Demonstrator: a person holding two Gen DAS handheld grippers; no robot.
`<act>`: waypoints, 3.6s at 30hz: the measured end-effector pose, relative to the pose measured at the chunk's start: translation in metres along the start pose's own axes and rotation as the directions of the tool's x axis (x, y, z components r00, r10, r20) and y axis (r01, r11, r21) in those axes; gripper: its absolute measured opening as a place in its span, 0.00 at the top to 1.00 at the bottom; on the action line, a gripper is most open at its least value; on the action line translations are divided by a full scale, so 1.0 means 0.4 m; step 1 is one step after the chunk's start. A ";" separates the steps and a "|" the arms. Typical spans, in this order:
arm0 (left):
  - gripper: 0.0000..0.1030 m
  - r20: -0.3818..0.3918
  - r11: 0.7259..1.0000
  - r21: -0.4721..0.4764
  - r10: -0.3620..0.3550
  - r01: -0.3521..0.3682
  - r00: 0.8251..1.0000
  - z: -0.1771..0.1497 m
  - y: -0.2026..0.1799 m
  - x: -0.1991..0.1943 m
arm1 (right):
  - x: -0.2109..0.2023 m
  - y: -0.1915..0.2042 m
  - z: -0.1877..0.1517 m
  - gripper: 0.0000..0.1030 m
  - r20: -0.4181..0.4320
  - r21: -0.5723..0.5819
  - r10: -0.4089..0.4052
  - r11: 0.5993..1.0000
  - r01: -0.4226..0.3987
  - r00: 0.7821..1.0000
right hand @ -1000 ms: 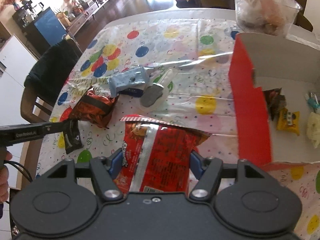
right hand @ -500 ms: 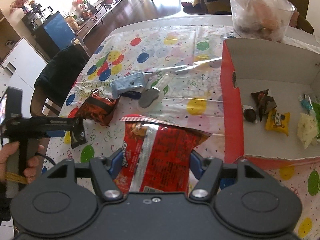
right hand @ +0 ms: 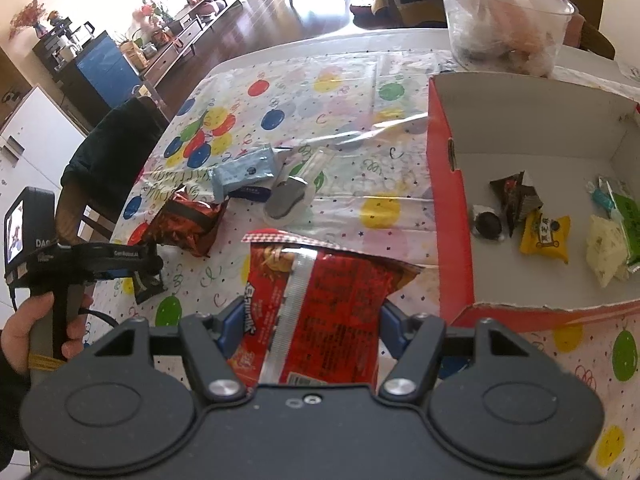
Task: Organize snacks
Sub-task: 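Carry the chocolate bar and red chip bag over the red box with both grippers, then open both grippers to drop the chocolate bar and chip bag into the box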
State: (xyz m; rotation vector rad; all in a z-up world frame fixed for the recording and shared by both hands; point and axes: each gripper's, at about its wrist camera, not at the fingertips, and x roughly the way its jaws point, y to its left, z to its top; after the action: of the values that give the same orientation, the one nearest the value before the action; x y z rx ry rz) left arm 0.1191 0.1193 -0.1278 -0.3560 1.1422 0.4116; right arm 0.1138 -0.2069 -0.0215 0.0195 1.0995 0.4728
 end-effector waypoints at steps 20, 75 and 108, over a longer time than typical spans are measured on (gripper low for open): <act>0.69 0.086 0.995 0.053 -0.092 0.087 0.992 -0.051 -0.071 -0.239 | -0.050 -0.046 0.041 0.37 0.022 -0.038 0.024 0.999 -0.023 0.999; 0.69 -0.100 0.829 0.524 -0.170 0.197 0.980 -0.119 -1.064 -0.139 | -0.024 -0.638 0.204 0.37 -0.029 -0.184 -0.196 0.965 0.188 0.980; 0.47 -0.037 0.838 0.489 -0.259 0.243 0.965 -0.123 -1.003 -0.214 | -0.139 -0.609 0.176 0.23 0.069 -0.135 -0.131 0.981 0.139 0.989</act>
State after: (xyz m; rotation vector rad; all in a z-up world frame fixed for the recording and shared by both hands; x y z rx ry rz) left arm 0.2449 -0.2647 -0.0417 -0.0475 1.1088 -0.1129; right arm 0.2414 -0.4320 -0.0014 -0.1620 0.9997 0.4235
